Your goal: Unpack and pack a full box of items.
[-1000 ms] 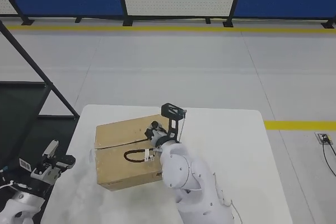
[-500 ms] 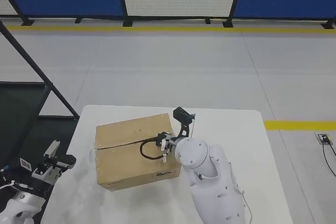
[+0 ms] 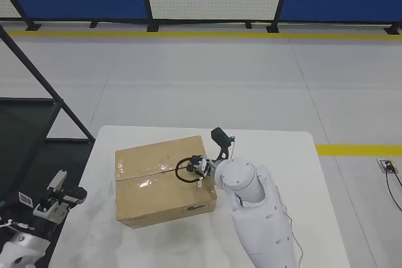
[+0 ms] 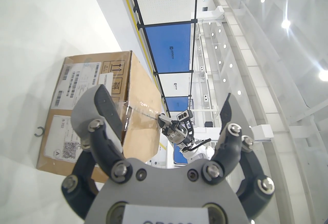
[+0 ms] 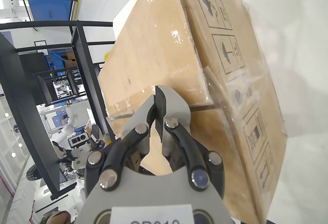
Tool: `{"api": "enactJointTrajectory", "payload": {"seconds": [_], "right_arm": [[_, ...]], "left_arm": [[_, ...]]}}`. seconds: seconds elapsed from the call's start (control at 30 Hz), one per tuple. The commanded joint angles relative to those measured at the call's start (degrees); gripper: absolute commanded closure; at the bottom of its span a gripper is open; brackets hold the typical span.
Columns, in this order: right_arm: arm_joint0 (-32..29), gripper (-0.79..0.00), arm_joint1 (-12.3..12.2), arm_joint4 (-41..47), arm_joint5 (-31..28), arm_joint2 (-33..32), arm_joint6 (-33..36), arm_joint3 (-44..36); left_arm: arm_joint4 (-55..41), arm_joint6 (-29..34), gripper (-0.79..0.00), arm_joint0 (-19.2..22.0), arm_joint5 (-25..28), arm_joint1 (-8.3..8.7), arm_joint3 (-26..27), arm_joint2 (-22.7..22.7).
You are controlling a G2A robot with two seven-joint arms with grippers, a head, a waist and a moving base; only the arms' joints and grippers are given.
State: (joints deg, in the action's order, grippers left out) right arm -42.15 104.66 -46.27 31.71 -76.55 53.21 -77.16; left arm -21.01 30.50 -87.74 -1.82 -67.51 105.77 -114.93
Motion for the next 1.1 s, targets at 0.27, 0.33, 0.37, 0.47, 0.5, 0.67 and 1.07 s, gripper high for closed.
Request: {"api": "enactJointTrajectory", "payload": {"seconds": [0.27,0.33,0.37,0.47,0.5,0.67,1.07], "right_arm": [[3.9,0.0,-0.18,4.8,-4.06,1.59,0.88,7.61],[4.52,0.0,-0.13,5.64,-4.79,2.28,0.59,8.96],[4.84,0.0,-0.07,5.95,-4.9,2.71,0.13,9.6],[5.61,0.0,0.32,7.21,-5.89,4.99,-0.82,11.44],[5.88,0.0,0.47,7.85,-6.23,5.66,-1.06,11.92],[7.78,0.0,0.81,9.54,-7.83,7.64,-2.1,14.48],[12.67,0.0,2.78,14.54,-8.72,13.6,-7.17,21.95]], "left_arm": [[-0.82,0.19,-0.785,-0.48,0.42,0.25,-0.26,-0.41],[-0.95,0.12,-0.785,-0.55,0.52,0.3,-0.47,-0.48],[-1.02,0.17,-0.785,-0.58,0.53,0.32,-0.62,-0.46],[-1.48,0.48,-0.785,-0.62,0.56,0.38,-1.16,-0.3],[-1.79,1.07,-0.785,-0.61,0.74,0.42,-1.18,-0.16],[-3.3,3.58,-0.785,-0.92,1.95,0.59,-1.65,-0.32],[-5.84,3.26,-0.785,-0.87,2.92,0.83,-3.21,-1.15]]}}
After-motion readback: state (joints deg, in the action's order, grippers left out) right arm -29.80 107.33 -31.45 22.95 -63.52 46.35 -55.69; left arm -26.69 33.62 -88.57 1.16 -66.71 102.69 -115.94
